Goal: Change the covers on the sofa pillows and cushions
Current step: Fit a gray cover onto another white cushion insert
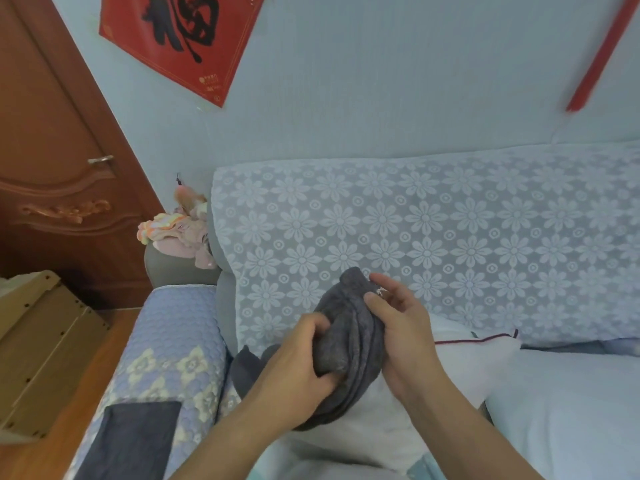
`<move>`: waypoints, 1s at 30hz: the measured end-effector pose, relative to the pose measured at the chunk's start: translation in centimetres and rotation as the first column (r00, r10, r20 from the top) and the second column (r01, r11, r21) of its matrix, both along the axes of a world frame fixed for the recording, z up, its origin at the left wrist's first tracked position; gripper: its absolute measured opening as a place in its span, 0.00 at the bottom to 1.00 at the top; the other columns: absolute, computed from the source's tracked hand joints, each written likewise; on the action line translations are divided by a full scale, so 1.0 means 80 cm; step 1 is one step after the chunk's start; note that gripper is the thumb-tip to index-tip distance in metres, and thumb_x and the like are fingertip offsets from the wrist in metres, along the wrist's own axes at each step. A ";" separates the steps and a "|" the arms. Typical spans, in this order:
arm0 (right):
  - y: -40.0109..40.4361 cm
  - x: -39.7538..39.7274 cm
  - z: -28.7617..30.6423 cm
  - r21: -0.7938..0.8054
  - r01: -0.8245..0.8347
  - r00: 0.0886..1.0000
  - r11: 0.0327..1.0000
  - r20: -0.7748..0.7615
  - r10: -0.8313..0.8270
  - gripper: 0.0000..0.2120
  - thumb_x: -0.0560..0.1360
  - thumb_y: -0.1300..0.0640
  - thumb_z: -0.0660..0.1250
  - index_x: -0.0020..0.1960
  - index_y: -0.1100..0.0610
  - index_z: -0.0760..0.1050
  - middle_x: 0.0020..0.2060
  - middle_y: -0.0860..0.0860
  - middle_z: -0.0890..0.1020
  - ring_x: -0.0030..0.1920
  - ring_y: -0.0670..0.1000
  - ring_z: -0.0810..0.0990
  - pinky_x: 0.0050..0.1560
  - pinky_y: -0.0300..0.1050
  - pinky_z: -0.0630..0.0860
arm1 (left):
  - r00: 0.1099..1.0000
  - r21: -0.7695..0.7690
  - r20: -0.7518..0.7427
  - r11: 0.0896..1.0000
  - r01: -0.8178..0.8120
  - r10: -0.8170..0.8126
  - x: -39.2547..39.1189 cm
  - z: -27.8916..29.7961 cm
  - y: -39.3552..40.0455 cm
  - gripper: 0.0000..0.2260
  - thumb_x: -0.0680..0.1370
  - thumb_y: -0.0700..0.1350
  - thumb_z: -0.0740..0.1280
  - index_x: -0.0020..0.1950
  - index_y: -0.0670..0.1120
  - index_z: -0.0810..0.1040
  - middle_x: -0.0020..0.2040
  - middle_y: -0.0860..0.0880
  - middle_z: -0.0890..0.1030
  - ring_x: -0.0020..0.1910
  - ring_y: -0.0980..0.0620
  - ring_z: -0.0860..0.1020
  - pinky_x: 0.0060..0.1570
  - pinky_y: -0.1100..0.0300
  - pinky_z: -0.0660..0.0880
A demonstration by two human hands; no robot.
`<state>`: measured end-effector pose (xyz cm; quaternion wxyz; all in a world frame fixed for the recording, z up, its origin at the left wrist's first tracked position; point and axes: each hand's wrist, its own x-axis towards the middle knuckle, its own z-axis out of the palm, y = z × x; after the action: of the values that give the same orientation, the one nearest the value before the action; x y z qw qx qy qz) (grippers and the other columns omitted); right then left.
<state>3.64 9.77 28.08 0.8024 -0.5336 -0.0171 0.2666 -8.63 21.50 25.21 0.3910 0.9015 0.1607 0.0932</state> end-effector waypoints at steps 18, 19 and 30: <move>-0.079 0.073 -0.014 0.032 0.100 0.994 0.994 -0.054 -0.098 0.10 0.73 0.68 0.59 0.39 0.59 0.76 0.35 0.54 0.77 0.37 0.52 0.74 0.34 0.42 0.75 | 0.942 -0.635 0.120 0.754 -0.170 0.313 0.016 0.029 0.059 0.09 0.83 0.41 0.64 0.56 0.50 0.83 0.52 0.48 0.87 0.54 0.49 0.84 0.53 0.54 0.77; -0.085 0.081 -0.014 0.057 0.109 0.990 0.992 -0.097 -0.103 0.08 0.74 0.66 0.59 0.38 0.58 0.73 0.33 0.52 0.74 0.34 0.50 0.72 0.29 0.41 0.73 | 0.943 -0.654 0.121 0.739 -0.158 0.309 0.016 0.031 0.055 0.09 0.83 0.40 0.64 0.56 0.48 0.83 0.52 0.47 0.87 0.54 0.48 0.84 0.52 0.55 0.77; -0.104 0.097 -0.018 -0.258 -0.344 0.935 0.903 -0.178 0.306 0.13 0.77 0.63 0.67 0.59 0.68 0.80 0.50 0.58 0.83 0.46 0.53 0.82 0.46 0.47 0.80 | 0.974 -0.546 0.112 0.831 -0.103 0.194 0.015 0.021 0.056 0.08 0.80 0.37 0.69 0.43 0.47 0.82 0.40 0.46 0.84 0.41 0.51 0.81 0.45 0.54 0.75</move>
<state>11.38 1.47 26.64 0.6606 -0.6141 -0.0139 0.4316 -7.43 25.97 26.89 0.6309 0.7299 0.2176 0.1481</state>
